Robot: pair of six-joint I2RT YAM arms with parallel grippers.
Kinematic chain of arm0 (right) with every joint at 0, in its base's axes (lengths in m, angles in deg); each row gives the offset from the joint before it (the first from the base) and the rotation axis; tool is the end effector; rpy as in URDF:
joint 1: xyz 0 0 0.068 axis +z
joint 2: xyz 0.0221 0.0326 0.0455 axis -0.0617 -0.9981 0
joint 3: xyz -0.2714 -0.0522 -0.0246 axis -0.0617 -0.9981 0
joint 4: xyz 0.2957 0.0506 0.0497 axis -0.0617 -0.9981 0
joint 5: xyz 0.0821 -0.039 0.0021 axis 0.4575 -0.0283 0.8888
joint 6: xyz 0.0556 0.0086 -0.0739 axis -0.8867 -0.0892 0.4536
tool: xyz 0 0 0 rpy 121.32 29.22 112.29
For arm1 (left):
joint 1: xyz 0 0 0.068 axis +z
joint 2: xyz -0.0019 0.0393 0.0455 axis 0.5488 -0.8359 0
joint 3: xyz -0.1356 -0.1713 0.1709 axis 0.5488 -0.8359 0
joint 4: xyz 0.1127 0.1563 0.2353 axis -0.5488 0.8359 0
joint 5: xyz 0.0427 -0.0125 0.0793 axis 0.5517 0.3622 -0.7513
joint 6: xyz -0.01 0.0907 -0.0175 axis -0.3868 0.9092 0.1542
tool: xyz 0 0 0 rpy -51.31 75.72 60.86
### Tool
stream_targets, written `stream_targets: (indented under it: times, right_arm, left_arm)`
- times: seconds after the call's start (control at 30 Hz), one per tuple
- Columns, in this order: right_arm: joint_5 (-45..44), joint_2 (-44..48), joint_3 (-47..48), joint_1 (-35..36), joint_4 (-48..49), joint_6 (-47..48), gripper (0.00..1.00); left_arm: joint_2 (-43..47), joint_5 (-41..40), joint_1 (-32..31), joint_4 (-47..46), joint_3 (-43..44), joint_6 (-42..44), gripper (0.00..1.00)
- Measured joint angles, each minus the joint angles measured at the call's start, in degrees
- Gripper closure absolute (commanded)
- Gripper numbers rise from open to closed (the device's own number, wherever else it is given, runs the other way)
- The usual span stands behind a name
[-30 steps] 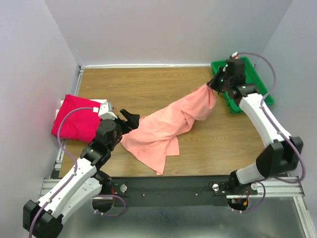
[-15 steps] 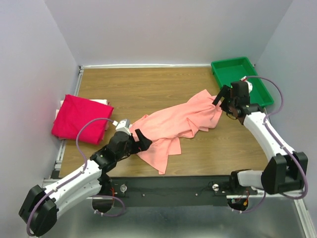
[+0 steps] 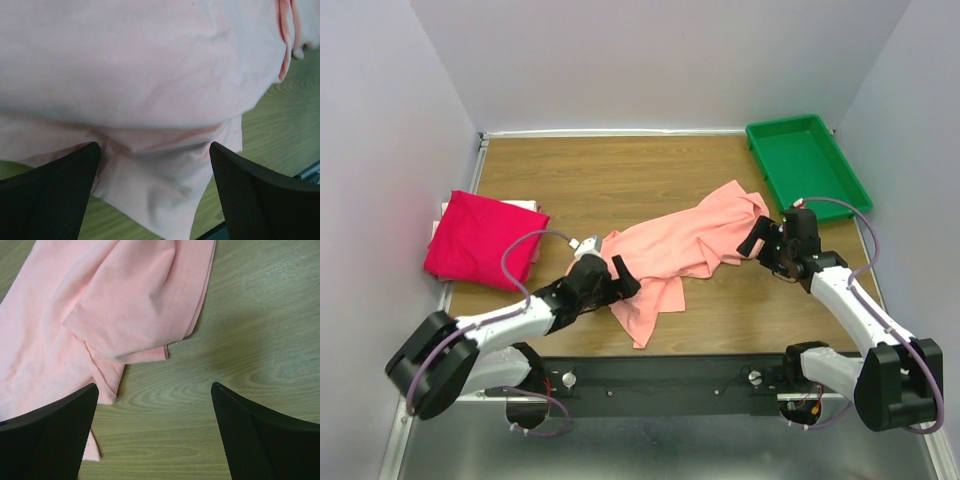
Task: Fold and stack the t-shirts
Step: Flatten the tshirt out
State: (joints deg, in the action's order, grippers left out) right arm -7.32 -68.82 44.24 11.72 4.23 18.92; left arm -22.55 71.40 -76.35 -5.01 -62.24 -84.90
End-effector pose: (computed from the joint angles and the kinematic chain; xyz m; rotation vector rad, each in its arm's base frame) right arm 0.2897 0.0430 0.1615 0.5282 2.3750 0.3551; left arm 0.2008 -0.1775 0.0951 -0.3103 2.3531 -0.8001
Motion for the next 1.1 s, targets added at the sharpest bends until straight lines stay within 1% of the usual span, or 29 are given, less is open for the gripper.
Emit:
stream_targets:
  times: [0.07,0.2,0.3,0.43,0.53,0.67,0.77,0.9,1.03,1.1]
  right_arm:
    - [0.5,1.0,-0.8,0.0,0.4,0.0,0.0]
    - [0.9,3.7,-2.3,0.0,1.0,0.1,0.0]
    - [0.9,5.0,-3.2,0.0,1.2,0.3,0.0]
    - [0.9,4.8,-3.3,0.0,1.4,0.7,0.0]
    - [0.9,4.2,-3.3,0.0,1.6,0.6,0.0]
    - [0.9,3.9,-3.5,0.0,1.7,0.6,0.0]
    - [0.9,3.9,-3.7,0.0,1.7,0.6,0.0]
    - [0.9,4.2,-3.9,0.0,1.7,0.6,0.0]
    - [1.1,4.7,-4.2,0.0,1.7,0.6,0.0]
    - [1.3,4.8,-4.2,0.0,1.7,0.6,0.0]
  left_arm:
    - [-6.3,-0.2,0.9,-1.0,4.1,0.7,0.02]
    - [-14.3,-0.2,2.8,-3.6,9.3,2.4,0.02]
    - [-20.5,0.4,7.0,-5.2,13.8,4.9,0.02]
    - [-30.1,1.5,16.5,-6.0,23.5,8.2,0.02]
    - [-32.7,1.8,19.8,-5.2,26.7,9.4,0.02]
    - [-29.5,0.6,17.9,-1.0,25.3,10.4,0.02]
    - [-21.9,-2.4,15.0,5.3,22.4,10.1,0.02]
    - [-9.5,-5.9,12.4,9.6,18.9,7.5,0.02]
    - [-3.0,-7.6,10.1,12.5,14.9,4.0,0.01]
    - [-1.3,-7.7,6.3,14.7,12.2,1.3,0.02]
